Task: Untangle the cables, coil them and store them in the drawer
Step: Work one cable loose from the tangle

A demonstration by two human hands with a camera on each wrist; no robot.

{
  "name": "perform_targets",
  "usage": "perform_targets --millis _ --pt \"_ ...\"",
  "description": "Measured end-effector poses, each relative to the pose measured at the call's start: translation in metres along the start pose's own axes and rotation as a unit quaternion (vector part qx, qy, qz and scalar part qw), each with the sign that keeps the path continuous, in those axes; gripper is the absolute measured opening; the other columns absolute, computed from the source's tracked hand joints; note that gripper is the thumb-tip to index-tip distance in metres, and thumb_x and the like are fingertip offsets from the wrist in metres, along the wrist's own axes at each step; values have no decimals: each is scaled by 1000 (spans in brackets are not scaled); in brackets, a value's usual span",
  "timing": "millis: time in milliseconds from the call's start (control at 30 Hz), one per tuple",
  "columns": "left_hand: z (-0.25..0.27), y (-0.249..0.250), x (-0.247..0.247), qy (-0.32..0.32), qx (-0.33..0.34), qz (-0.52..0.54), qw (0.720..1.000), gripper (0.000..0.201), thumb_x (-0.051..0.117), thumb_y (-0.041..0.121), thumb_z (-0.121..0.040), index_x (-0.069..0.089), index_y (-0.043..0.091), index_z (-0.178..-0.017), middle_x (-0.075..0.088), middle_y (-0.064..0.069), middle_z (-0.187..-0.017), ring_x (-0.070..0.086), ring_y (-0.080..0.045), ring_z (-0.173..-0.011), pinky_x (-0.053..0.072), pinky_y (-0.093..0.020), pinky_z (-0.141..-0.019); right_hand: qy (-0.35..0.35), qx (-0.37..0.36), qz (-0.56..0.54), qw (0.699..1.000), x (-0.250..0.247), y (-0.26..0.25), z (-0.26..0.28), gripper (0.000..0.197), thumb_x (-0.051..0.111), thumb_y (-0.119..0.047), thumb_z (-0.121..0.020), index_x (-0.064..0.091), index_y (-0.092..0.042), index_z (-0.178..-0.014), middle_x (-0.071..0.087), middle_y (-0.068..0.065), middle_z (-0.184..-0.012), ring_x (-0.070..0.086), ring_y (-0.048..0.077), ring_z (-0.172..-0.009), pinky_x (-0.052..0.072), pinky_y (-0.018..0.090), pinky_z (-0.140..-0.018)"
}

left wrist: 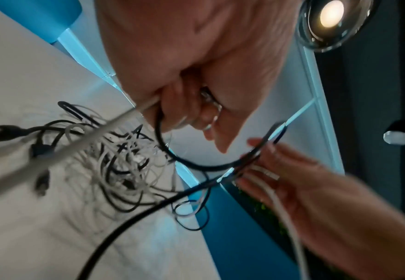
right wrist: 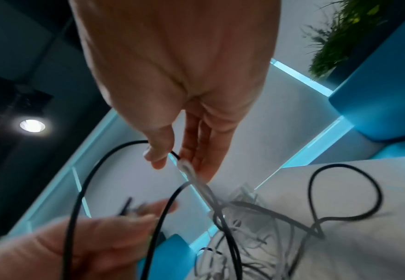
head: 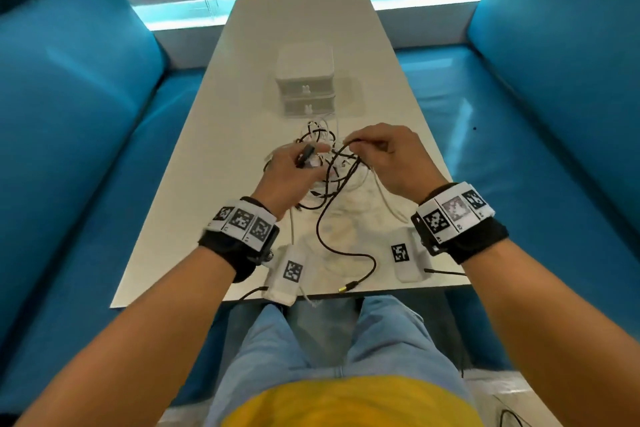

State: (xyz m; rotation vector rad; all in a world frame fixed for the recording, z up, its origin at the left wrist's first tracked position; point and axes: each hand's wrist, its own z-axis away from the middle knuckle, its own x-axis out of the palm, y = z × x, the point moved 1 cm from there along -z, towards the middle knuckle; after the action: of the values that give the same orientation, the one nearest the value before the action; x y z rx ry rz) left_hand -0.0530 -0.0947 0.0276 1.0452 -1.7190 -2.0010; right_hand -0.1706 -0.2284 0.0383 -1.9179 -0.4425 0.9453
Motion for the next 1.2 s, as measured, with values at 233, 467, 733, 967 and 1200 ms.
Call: perform_targets --millis 233,467,733,967,1200 --pt "5 -5 20 -65 116 22 991 13 66 3 -84 67 12 -93 62 -13 -80 57 -11 -76 50 -25 -75 -52 -27 -145 988 12 -9 7 22 69 3 -81 73 -10 -97 73 5 -87 70 13 -83 53 24 -79" --pt "2 -10 16 -87 46 17 995 16 66 6 -85 60 7 -70 46 12 -53 39 -3 -48 33 -18 -53 -16 17 -116 993 16 3 10 18 74 2 -76 72 -13 -85 70 -4 -77 66 4 -71 50 16 -66" --pt "4 -12 18 -18 42 74 996 18 70 10 -84 66 -6 -78 57 -2 -62 51 -6 -57 42 -17 -63 -3 -1 -65 998 16 2 12 17 78 -16 -77 71 -22 -91 69 -8 -88 57 2 -71 42 11 -64" --pt "-3 -13 -2 37 -33 242 969 10 62 19 -92 69 13 -87 66 0 -74 33 -1 -37 26 -14 -38 -91 65 116 987 18 32 14 11 64 -12 -86 72 -18 -90 67 -5 -84 60 10 -76 49 17 -75" --pt "-6 -21 -50 108 -58 435 892 15 51 25 -97 60 21 -86 66 8 -71 25 -1 -36 18 -14 -36 -52 157 265 950 5 54 -8 8 65 -16 -79 72 -15 -82 70 8 -89 63 25 -87 46 26 -75"
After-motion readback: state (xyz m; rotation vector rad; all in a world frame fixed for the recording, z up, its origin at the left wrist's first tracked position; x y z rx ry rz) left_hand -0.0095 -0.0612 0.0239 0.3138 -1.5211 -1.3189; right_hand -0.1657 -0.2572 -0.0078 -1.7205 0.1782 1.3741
